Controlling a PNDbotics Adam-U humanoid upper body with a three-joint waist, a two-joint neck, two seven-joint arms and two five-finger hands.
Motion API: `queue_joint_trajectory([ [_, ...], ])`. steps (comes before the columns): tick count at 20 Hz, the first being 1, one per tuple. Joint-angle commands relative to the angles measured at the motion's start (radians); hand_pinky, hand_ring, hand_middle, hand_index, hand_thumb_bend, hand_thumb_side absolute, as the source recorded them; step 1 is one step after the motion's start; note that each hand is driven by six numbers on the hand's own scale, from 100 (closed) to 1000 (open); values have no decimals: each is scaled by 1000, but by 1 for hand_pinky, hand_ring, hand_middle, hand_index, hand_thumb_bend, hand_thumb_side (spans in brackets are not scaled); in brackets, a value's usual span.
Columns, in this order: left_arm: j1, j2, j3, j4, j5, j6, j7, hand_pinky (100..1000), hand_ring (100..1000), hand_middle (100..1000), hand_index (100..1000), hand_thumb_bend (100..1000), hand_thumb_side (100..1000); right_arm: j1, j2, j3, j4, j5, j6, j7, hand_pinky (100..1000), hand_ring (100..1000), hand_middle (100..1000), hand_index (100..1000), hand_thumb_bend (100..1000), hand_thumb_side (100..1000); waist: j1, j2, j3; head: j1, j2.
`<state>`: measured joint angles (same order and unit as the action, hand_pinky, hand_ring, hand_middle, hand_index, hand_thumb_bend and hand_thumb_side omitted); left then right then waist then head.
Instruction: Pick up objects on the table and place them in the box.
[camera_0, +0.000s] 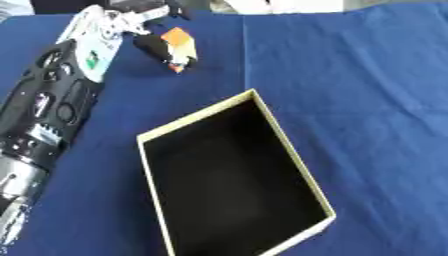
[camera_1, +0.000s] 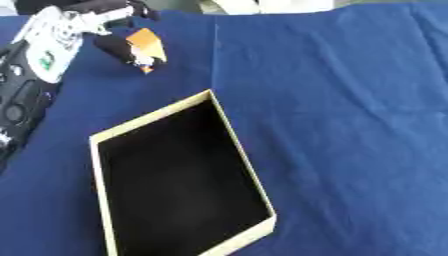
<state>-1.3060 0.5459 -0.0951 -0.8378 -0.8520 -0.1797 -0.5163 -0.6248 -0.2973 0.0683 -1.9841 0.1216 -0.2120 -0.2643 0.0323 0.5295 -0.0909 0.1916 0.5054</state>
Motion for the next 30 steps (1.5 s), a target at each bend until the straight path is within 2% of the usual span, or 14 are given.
queue_joint_trajectory([
  [1, -13, 16, 16, -3, -22, 7, 10, 841, 959, 884, 905, 594, 472, -14, -18, 0, -16, -10, -4, 5, 763, 749, 499, 717, 100, 826, -1, -21, -1, 4, -21],
  [4, -12, 13, 17, 1, -32, 8, 28, 834, 951, 878, 900, 583, 472, -14, -19, 1, -16, -14, -4, 7, 763, 750, 499, 717, 100, 829, -2, -14, -2, 4, -23],
  [7, -11, 9, 17, 4, -18, 4, 31, 737, 868, 855, 895, 544, 471, -13, -20, 1, -16, -17, -2, 9, 763, 750, 498, 717, 100, 832, -2, -9, -2, 5, -21],
  [8, -11, 9, 16, 4, -7, 4, 29, 659, 807, 839, 894, 504, 463, -13, -20, 1, -16, -17, -2, 9, 763, 750, 498, 718, 100, 832, -2, -8, -1, 6, -19],
  [9, -11, 8, 15, 5, 5, 4, 25, 595, 753, 805, 890, 422, 452, -12, -21, 0, -16, -18, -1, 9, 764, 750, 497, 718, 100, 833, -2, -7, -1, 6, -17],
  [11, -12, 6, 14, 7, 43, 4, 12, 565, 729, 779, 886, 335, 439, -11, -21, 0, -16, -19, 0, 9, 764, 751, 497, 718, 100, 834, -3, -6, 1, 5, -14],
  [12, -13, 6, 12, 7, 63, 5, 4, 555, 727, 772, 883, 194, 408, -9, -21, -1, -16, -19, 1, 9, 764, 751, 497, 718, 100, 834, -2, -7, 1, 6, -12],
  [13, -14, 7, 11, 6, 83, 8, -5, 555, 729, 772, 883, 184, 408, -8, -21, -1, -16, -19, 2, 9, 764, 751, 497, 718, 100, 834, -2, -8, 2, 8, -9],
  [14, -16, 8, 10, 5, 102, 12, -13, 563, 741, 776, 885, 105, 398, -7, -21, -1, -16, -19, 2, 9, 765, 751, 498, 718, 100, 834, -2, -10, 2, 9, -6],
  [19, -22, 17, 0, -12, 151, 35, -41, 571, 756, 787, 886, 100, 384, 1, -18, -2, -16, -20, 3, 10, 765, 751, 498, 719, 100, 832, 0, -24, 6, 10, 7],
  [22, -22, 19, -3, -18, 157, 39, -54, 543, 747, 777, 875, 100, 314, 5, -15, -2, -16, -20, 3, 10, 765, 752, 500, 719, 100, 829, 2, -34, 8, 11, 14],
  [25, -21, 20, -3, -19, 158, 40, -60, 543, 747, 777, 875, 100, 314, 5, -13, -2, -16, -20, 2, 11, 765, 752, 500, 719, 100, 829, 3, -37, 8, 11, 15],
  [30, -20, 21, -12, -29, 140, 30, -62, 578, 783, 790, 869, 100, 295, 18, -1, -3, -16, -17, 3, 14, 767, 752, 503, 720, 100, 822, 4, -72, 15, 8, 40],
])
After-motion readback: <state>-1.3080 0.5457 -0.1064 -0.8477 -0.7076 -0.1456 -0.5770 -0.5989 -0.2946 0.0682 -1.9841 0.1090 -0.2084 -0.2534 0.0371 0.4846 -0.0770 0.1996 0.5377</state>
